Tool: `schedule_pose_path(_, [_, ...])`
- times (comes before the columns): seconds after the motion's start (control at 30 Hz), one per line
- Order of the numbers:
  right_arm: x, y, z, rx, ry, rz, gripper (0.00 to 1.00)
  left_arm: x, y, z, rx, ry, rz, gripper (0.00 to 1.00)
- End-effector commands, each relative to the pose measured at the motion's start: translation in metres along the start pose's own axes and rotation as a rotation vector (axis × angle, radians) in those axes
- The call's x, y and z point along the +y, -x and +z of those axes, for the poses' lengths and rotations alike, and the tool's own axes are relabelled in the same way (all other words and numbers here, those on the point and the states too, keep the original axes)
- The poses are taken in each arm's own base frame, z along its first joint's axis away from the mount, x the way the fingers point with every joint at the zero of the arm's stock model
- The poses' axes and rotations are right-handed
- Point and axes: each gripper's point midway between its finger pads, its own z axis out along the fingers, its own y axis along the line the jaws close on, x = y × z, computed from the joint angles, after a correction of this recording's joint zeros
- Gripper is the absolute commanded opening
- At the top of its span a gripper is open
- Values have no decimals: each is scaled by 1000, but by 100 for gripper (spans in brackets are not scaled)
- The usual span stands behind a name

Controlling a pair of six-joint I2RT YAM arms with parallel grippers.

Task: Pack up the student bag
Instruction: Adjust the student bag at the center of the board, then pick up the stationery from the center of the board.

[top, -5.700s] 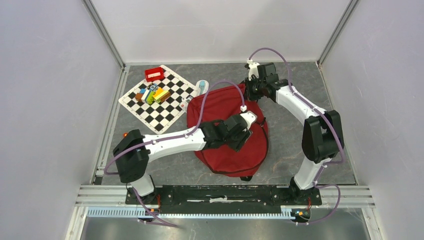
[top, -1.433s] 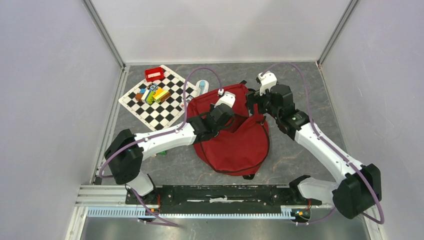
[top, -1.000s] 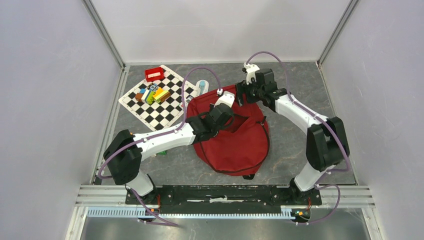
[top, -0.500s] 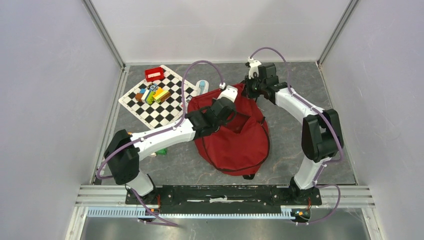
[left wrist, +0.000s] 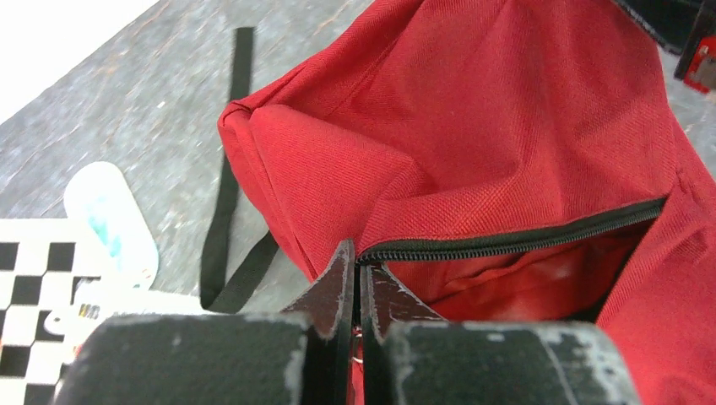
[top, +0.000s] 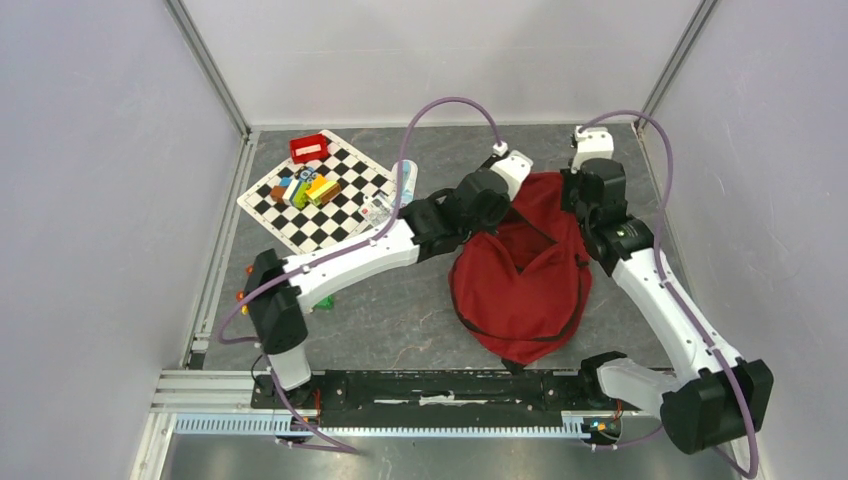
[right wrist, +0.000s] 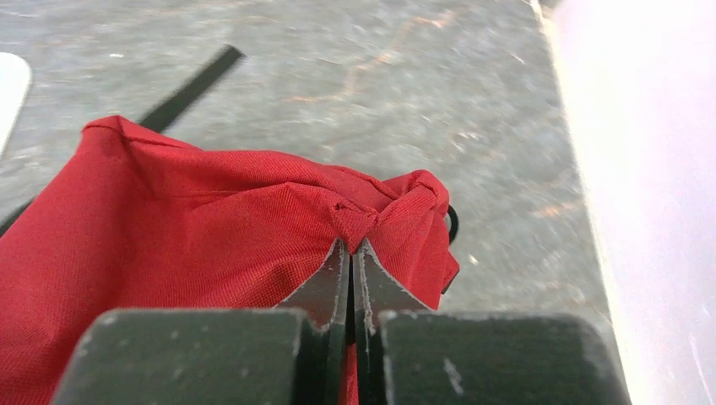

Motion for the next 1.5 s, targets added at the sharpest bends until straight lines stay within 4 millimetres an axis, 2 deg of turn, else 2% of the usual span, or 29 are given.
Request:
schedule_pose_path(0.0, [-38,-10,-3,-45,-194,45,0,-30,43,26,-133,-97,38,2])
schedule_pose_path(0.17, [-39,-62,6,36,-198,93,0,-24,29,70,-93,-47,67,2])
schedule_pose_path(0.27, [-42,-78,6,59,-209,109,0,-16,25,90,-67,-22,82,2])
schedule_pose_path(0.37, [-39,-80,5,69,-183,86,0,-12,19,100,-34,-32,88,2])
schedule_pose_path(0.4, [-37,-78,4,68,-164,70,4,-12,18,101,-28,-40,86,2])
schedule_pose_path(0.43, [-35,-75,3,65,-149,59,13,-11,17,101,-22,-47,78,2])
schedule_pose_path(0.53, [-37,-69,-5,51,-139,25,51,-6,9,98,11,-54,58,2])
schedule_pose_path(0.6, [-34,-66,-9,37,-108,-2,70,-5,8,90,23,-71,18,7])
schedule_pose_path(0.63, [-28,-64,-11,29,-62,-23,77,-6,12,83,17,-86,7,18])
schedule_pose_path(0.7, [-11,-61,-14,14,47,-57,85,-7,18,70,0,-109,-15,55])
schedule_pose_path(0.77, [8,-61,-17,3,172,-112,89,-3,23,55,-14,-109,-44,81])
schedule_pose_path(0.87, [24,-61,-19,5,268,-135,89,8,26,32,-17,-92,-84,97])
schedule_pose_path(0.97, [34,-59,-17,1,321,-145,90,30,18,11,2,-44,-156,100])
schedule_pose_path(1.03, [41,-58,-15,4,364,-148,90,47,6,1,27,-16,-221,100])
schedule_pose_path(1.17, [53,-58,-11,12,421,-157,89,94,-26,-12,89,63,-404,100])
schedule_pose_path(1.3, [59,-55,-10,1,445,-179,89,138,-63,-10,161,117,-573,100])
schedule_pose_path(1.47, [68,-47,-12,-6,469,-205,88,206,-113,4,269,219,-695,100])
